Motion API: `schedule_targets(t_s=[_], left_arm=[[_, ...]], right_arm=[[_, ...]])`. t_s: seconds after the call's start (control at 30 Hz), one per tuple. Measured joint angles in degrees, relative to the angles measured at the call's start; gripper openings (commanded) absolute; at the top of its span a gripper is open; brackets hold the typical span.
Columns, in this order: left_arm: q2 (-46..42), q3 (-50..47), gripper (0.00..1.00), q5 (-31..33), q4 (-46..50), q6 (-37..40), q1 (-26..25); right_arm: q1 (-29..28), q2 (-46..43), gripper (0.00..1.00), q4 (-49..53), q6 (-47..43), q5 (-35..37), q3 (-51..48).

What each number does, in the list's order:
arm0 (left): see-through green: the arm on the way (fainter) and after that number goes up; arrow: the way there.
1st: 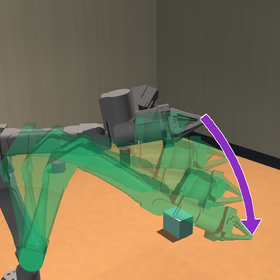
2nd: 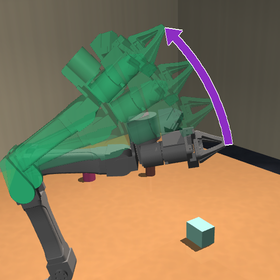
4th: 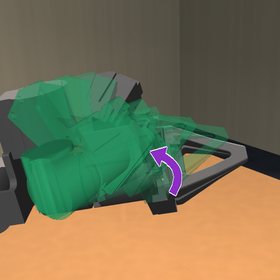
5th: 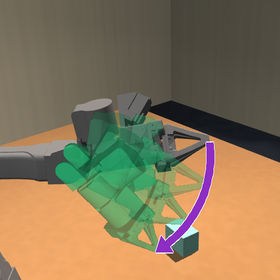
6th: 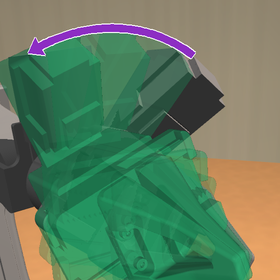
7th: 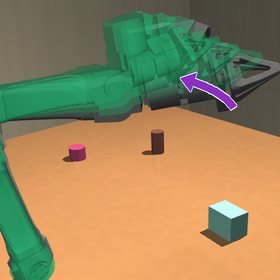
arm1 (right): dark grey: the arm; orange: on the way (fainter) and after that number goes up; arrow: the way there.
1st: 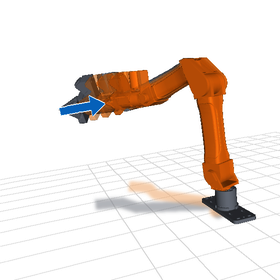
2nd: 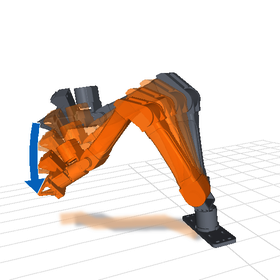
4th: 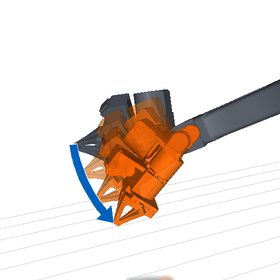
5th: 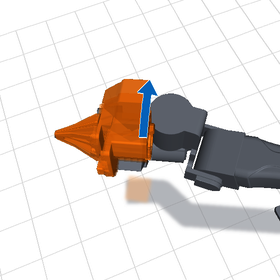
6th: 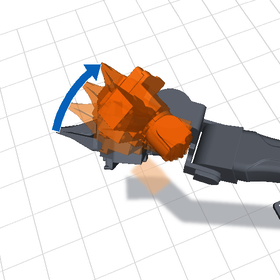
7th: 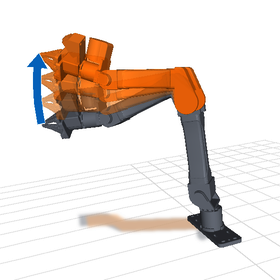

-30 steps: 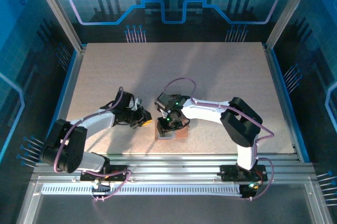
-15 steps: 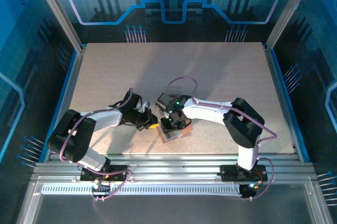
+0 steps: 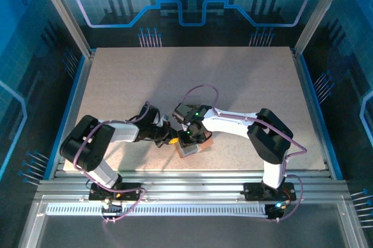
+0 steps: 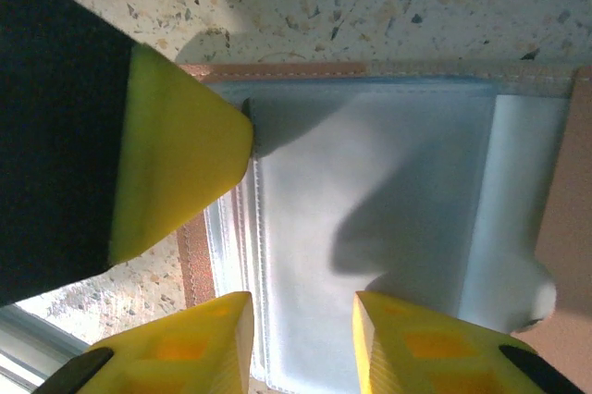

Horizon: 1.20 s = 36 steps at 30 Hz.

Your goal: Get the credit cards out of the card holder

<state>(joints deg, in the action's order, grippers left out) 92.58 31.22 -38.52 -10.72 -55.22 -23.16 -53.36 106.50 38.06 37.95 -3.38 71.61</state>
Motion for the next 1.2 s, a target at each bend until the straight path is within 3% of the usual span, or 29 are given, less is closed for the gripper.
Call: schedule_targets(t_s=[1.2], left_arm=[[-1.0,3.1,0.00,1.3,3.1,-0.3,-1.4]], right_arm=[[0.0,0.0,0.39,0.5,0.0,3.0,-1.2]])
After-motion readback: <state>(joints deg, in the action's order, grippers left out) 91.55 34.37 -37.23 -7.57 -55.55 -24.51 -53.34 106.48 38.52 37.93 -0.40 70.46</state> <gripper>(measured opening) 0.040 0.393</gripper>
